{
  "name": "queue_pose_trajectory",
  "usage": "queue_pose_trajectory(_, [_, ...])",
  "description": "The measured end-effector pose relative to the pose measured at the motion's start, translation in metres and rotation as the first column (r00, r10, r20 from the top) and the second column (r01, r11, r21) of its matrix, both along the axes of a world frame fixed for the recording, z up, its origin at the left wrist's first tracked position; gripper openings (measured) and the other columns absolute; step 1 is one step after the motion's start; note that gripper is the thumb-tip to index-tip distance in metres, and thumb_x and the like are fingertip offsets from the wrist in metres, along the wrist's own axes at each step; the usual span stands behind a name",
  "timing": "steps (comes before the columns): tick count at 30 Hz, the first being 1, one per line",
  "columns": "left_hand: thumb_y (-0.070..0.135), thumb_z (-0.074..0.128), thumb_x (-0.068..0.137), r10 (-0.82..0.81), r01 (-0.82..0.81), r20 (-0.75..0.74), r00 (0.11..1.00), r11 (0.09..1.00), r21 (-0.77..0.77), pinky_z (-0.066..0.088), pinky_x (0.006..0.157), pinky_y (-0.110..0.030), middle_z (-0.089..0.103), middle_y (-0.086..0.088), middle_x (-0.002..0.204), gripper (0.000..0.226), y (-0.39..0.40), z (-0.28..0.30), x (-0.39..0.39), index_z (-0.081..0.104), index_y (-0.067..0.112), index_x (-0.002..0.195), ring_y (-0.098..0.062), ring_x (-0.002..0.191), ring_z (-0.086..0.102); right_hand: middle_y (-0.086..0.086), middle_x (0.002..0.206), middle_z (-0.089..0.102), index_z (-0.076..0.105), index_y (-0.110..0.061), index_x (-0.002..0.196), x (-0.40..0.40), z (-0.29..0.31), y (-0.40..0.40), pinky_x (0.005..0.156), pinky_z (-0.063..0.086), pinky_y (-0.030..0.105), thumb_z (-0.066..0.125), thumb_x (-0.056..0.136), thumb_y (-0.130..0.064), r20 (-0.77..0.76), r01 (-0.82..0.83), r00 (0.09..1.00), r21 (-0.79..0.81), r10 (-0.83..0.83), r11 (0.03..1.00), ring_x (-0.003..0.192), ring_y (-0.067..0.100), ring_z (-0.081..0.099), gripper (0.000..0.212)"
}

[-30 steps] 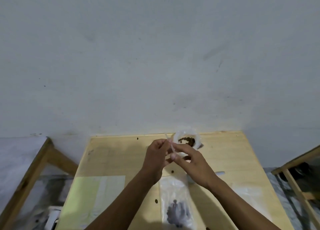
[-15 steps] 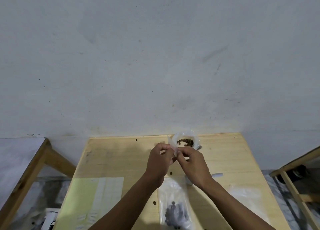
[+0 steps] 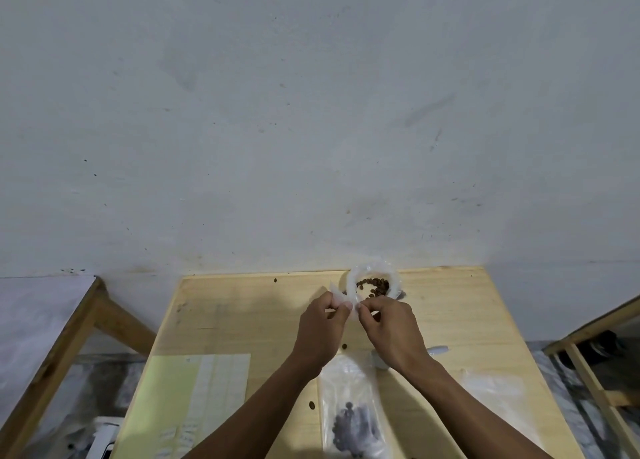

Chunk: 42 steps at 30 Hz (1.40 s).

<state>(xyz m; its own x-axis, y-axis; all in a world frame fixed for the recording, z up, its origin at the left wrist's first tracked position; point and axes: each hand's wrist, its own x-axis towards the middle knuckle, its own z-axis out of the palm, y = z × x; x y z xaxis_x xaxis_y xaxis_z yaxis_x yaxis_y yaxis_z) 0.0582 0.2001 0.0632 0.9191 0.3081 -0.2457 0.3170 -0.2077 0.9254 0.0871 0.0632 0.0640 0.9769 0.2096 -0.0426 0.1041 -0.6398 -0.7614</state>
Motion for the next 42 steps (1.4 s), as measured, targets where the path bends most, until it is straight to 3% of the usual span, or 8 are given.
queue_pose_trajectory(3, [0.022, 0.062, 0.091, 0.004, -0.004, -0.002, 1.0, 0.996, 0.086, 0.039, 0.051, -0.014, 0.051, -0.002, 0.062, 0.031, -0.006, 0.001, 0.0, 0.047, 0.01, 0.067, -0.006, 0.052, 0.041, -0.006, 0.071, 0.067, 0.069, -0.021, 0.074, -0.002, -0.003, 0.003, 0.061, 0.048, 0.033, 0.053, 0.092, -0.027, 0.035, 0.028, 0.999, -0.058, -0.026, 0.998, 0.062, 0.01, 0.06, 0.025])
queue_pose_trajectory(11, [0.007, 0.065, 0.08, 0.021, -0.038, 0.08, 0.997, 0.974, 0.221, 0.041, 0.057, -0.011, 0.055, 0.008, 0.07, 0.032, -0.014, -0.002, -0.008, 0.044, 0.014, 0.057, -0.005, 0.064, 0.051, -0.001, 0.082, 0.066, 0.07, -0.014, 0.081, 0.014, -0.001, -0.007, 0.065, 0.048, 0.033, 0.053, 0.094, -0.017, 0.133, 0.196, 0.973, -0.028, -0.19, 0.98, 0.069, 0.02, 0.062, 0.021])
queue_pose_trajectory(14, [0.008, 0.071, 0.077, 0.041, -0.082, 0.182, 0.982, 0.971, 0.224, 0.048, 0.083, -0.021, 0.057, 0.011, 0.109, 0.031, -0.011, -0.013, -0.011, 0.054, 0.026, 0.095, -0.005, 0.101, 0.055, -0.004, 0.077, 0.068, 0.071, -0.016, 0.086, 0.011, -0.002, -0.007, 0.069, 0.053, 0.037, 0.052, 0.096, -0.019, 0.108, 0.145, 0.984, -0.019, -0.142, 0.989, 0.072, 0.02, 0.065, 0.022])
queue_pose_trajectory(17, [0.014, 0.066, 0.084, -0.158, 0.066, 0.241, 0.958, 0.934, 0.35, 0.027, 0.111, -0.014, 0.021, 0.016, 0.155, 0.069, 0.001, -0.019, -0.012, 0.034, 0.026, 0.144, 0.001, 0.144, 0.02, -0.016, 0.07, 0.065, 0.074, -0.024, 0.096, 0.007, 0.001, -0.012, 0.07, 0.054, 0.035, 0.055, 0.096, -0.023, 0.06, 0.106, 0.993, 0.018, -0.106, 0.994, 0.07, 0.012, 0.068, 0.019])
queue_pose_trajectory(26, [0.049, 0.05, 0.088, -0.343, 0.254, 0.017, 0.939, 0.726, 0.639, 0.034, 0.114, -0.039, 0.028, 0.018, 0.157, 0.051, 0.008, -0.003, -0.012, 0.047, 0.036, 0.136, -0.017, 0.151, 0.012, -0.009, 0.072, 0.07, 0.072, -0.029, 0.108, 0.001, -0.001, -0.011, 0.067, 0.053, 0.033, 0.053, 0.097, -0.017, 0.245, 0.201, 0.944, 0.104, -0.221, 0.974, 0.062, 0.011, 0.064, 0.025])
queue_pose_trajectory(31, [0.064, 0.036, 0.089, -0.438, 0.263, 0.072, 0.896, 0.656, 0.708, 0.027, 0.118, -0.044, 0.024, 0.017, 0.159, 0.062, 0.014, -0.006, -0.01, 0.042, 0.031, 0.141, -0.017, 0.152, 0.005, -0.011, 0.076, 0.068, 0.069, -0.039, 0.097, 0.005, 0.003, -0.011, 0.065, 0.054, 0.035, 0.049, 0.098, -0.016, 0.092, 0.2, 0.97, 0.23, -0.226, 0.952, 0.064, 0.015, 0.067, 0.031])
queue_pose_trajectory(36, [0.08, 0.05, 0.075, -0.498, 0.245, 0.073, 0.864, 0.543, 0.803, 0.022, 0.117, -0.038, 0.031, 0.008, 0.156, 0.095, 0.016, -0.028, -0.018, 0.03, 0.024, 0.148, -0.022, 0.151, 0.007, 0.005, 0.087, 0.071, 0.071, -0.02, 0.092, 0.003, 0.013, -0.013, 0.06, 0.06, 0.034, 0.051, 0.097, -0.012, -0.174, 0.297, 0.953, 0.396, -0.246, 0.869, 0.053, 0.022, 0.071, 0.022])
queue_pose_trajectory(42, [0.063, 0.055, 0.08, -0.399, 0.216, 0.087, 0.913, 0.652, 0.726, 0.028, 0.117, -0.037, 0.039, 0.014, 0.148, 0.08, 0.01, -0.047, -0.021, 0.032, 0.026, 0.147, -0.016, 0.148, 0.022, 0.017, 0.087, 0.066, 0.069, -0.004, 0.095, 0.004, 0.009, -0.016, 0.063, 0.062, 0.043, 0.049, 0.098, -0.003, -0.482, 0.421, 0.861, 0.496, -0.162, 0.759, 0.062, 0.036, 0.072, 0.019])
